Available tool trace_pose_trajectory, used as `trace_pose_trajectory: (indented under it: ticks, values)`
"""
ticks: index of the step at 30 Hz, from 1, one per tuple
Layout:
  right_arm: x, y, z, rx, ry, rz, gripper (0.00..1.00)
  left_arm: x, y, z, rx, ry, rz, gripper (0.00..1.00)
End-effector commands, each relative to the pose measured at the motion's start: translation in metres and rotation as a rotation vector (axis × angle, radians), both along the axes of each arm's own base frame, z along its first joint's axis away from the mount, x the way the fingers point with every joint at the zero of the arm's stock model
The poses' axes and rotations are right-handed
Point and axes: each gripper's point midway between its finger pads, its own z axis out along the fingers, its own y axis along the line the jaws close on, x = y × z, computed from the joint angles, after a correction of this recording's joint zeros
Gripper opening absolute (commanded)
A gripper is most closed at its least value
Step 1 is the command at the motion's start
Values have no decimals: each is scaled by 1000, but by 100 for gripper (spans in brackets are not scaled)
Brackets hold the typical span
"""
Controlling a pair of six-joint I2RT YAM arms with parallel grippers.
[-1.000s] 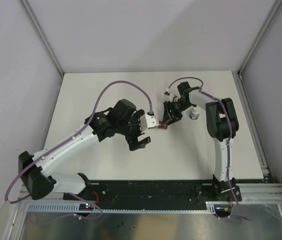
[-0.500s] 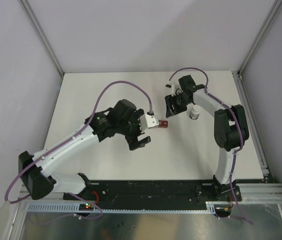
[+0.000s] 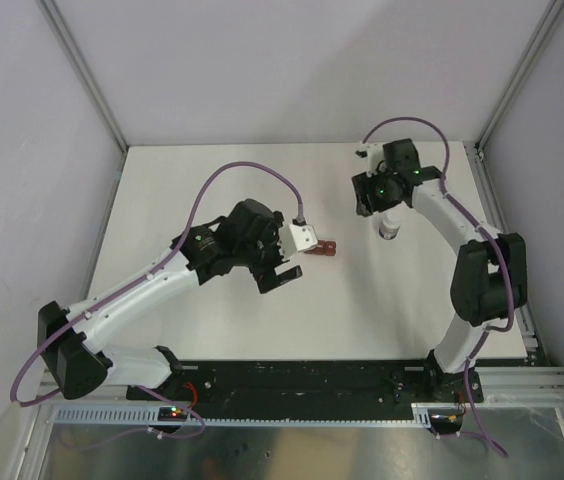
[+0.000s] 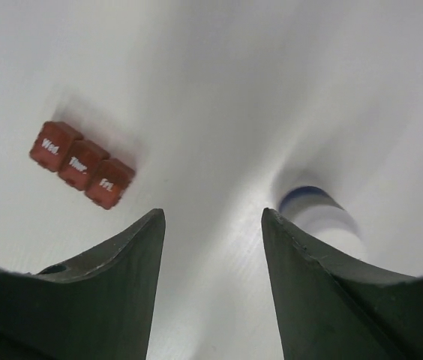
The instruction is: Sort the pills into containers
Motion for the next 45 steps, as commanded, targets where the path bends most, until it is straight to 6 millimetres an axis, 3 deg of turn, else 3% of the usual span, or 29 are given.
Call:
trace_pose_trajectory:
  ticks: [1,8,11,14,22,28,31,39,45]
  values:
    - [8,-42,43,7,-115,-108,60,28,6,8,24,-113,107,98]
    - [-12,-103,71,-54,-210,-258,64,56,24,11,51,-230,271,98]
    - [-25,-121,82,-71,-252,-309,88,68,32,16,36,-258,346,98]
    - [-38,-135,88,-79,-282,-350,96,81,42,22,-10,-260,432,98]
    - [-71,-155,90,-94,-320,-440,99,109,87,44,-186,-267,662,98]
    - [-91,-186,105,-151,-438,-577,99,105,127,73,-338,-389,794,98]
    - [-102,-190,111,-164,-478,-584,99,99,139,85,-399,-421,821,98]
    - [-121,-174,94,-103,-427,-519,99,82,170,103,-461,-496,894,98]
    - [-131,-156,94,-12,-404,-458,99,71,203,101,-506,-524,995,98]
